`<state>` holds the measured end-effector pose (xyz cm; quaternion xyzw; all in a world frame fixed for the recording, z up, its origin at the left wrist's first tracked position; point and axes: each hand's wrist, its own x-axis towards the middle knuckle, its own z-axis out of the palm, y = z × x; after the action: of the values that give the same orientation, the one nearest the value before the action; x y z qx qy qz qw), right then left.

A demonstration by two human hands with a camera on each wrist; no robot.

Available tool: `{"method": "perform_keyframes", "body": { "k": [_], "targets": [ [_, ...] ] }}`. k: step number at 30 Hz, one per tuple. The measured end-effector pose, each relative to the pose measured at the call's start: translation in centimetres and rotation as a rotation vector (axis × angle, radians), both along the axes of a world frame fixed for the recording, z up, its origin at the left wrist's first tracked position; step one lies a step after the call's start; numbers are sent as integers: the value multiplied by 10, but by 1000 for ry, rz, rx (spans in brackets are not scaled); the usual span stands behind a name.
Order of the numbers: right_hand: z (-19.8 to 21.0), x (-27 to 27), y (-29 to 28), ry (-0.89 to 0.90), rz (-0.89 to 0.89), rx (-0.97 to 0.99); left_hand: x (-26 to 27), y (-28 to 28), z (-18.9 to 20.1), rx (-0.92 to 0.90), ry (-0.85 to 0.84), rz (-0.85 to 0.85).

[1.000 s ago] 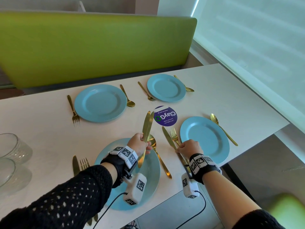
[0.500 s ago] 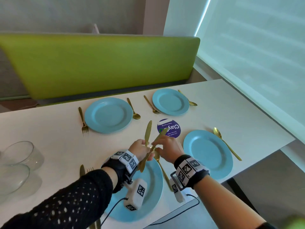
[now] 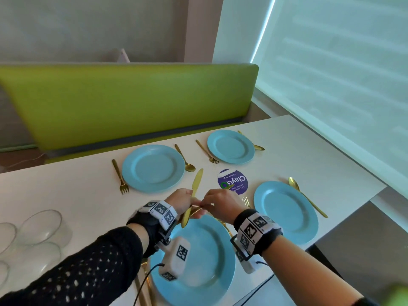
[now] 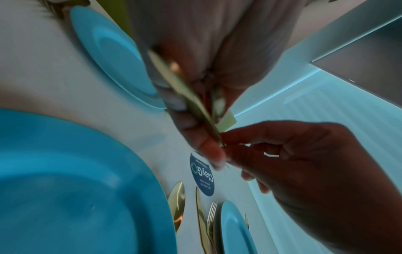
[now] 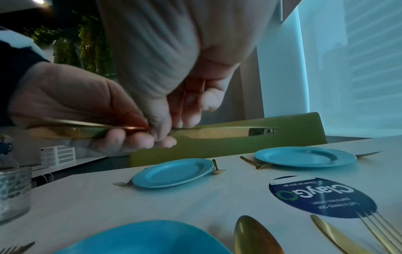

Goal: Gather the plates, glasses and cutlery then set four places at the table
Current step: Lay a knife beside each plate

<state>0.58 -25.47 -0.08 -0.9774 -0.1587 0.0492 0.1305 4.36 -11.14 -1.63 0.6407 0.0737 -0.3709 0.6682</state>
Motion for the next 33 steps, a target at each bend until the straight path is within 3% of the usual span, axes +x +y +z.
{"method": "perform_keyframes", "body": {
  "k": [3, 9, 18, 23, 33],
  "targets": [
    [-4, 4, 8, -20, -26, 14, 6, 13, -3, 82, -46, 26],
    [3, 34, -1, 59, -239, -114, 28, 34, -3, 135, -107, 296],
    [-12, 145, -31, 166, -609, 89, 74, 52, 2, 210, -114, 381],
    [-44, 202, -33, 246, -628, -148, 97, 54, -5, 201, -80, 462],
    [-88, 254, -25, 313, -675, -116, 127, 54, -17, 210, -75, 524]
  ]
}}
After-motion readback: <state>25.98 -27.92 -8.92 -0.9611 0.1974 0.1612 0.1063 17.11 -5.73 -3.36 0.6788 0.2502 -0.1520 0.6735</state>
